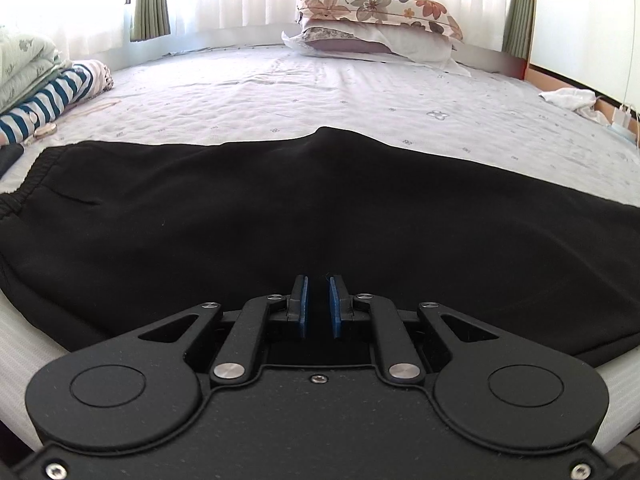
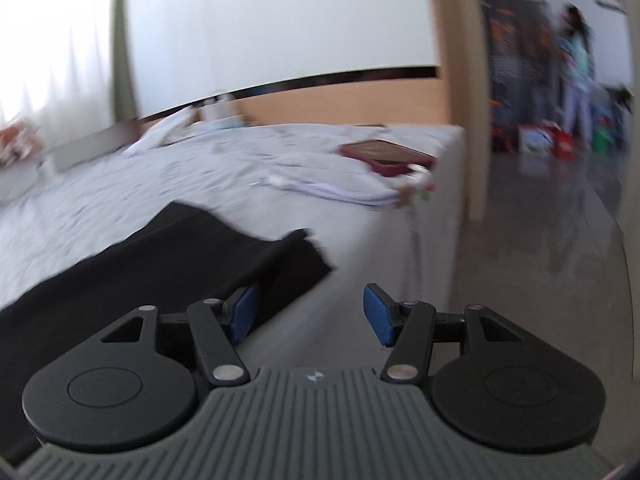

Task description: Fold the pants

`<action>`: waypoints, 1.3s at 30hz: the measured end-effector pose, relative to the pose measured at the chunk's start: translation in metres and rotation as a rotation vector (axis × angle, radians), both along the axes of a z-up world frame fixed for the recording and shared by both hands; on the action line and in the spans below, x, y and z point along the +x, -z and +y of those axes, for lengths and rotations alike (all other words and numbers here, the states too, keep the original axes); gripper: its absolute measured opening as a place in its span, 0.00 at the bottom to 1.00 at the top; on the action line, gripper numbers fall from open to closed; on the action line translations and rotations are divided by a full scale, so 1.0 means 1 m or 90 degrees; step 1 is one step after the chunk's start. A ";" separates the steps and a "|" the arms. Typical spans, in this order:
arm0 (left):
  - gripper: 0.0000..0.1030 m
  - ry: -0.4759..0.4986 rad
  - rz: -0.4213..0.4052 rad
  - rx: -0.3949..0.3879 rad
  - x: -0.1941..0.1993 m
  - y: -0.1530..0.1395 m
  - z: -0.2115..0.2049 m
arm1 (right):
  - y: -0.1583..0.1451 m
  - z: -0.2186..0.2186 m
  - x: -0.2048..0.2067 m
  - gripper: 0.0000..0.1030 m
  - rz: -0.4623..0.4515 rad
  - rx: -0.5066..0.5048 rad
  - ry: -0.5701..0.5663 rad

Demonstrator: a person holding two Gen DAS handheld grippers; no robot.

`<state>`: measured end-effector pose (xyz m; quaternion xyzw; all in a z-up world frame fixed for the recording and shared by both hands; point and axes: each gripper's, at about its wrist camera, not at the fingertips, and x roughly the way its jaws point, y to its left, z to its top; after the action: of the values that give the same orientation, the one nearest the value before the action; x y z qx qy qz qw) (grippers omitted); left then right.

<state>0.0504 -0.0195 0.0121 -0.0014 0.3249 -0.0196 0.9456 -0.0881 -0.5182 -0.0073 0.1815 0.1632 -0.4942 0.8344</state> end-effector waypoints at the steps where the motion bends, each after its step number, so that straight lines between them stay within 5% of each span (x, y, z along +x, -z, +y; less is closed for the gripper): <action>1: 0.13 0.000 -0.001 0.002 -0.001 0.001 -0.001 | 0.001 -0.004 -0.006 0.74 -0.013 0.010 0.019; 9: 0.13 -0.011 -0.002 -0.006 -0.003 0.000 -0.001 | -0.006 0.004 -0.036 0.77 -0.135 -0.017 0.071; 13: 0.13 -0.014 -0.002 -0.011 -0.002 0.000 -0.001 | -0.007 0.002 -0.032 0.79 -0.186 0.036 -0.002; 18: 0.13 -0.014 -0.002 -0.011 -0.002 0.000 0.000 | -0.003 0.009 0.000 0.80 -0.134 0.056 -0.082; 28: 0.13 -0.013 -0.008 0.002 -0.005 0.000 -0.004 | -0.002 -0.005 0.026 0.83 -0.086 0.069 -0.060; 39: 0.13 -0.015 -0.009 0.003 -0.005 0.000 -0.005 | -0.005 0.015 0.024 0.65 -0.055 0.007 -0.075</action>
<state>0.0452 -0.0249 0.0122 -0.0031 0.3185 -0.0080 0.9479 -0.0637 -0.5034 -0.0026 0.1976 0.1402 -0.4349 0.8673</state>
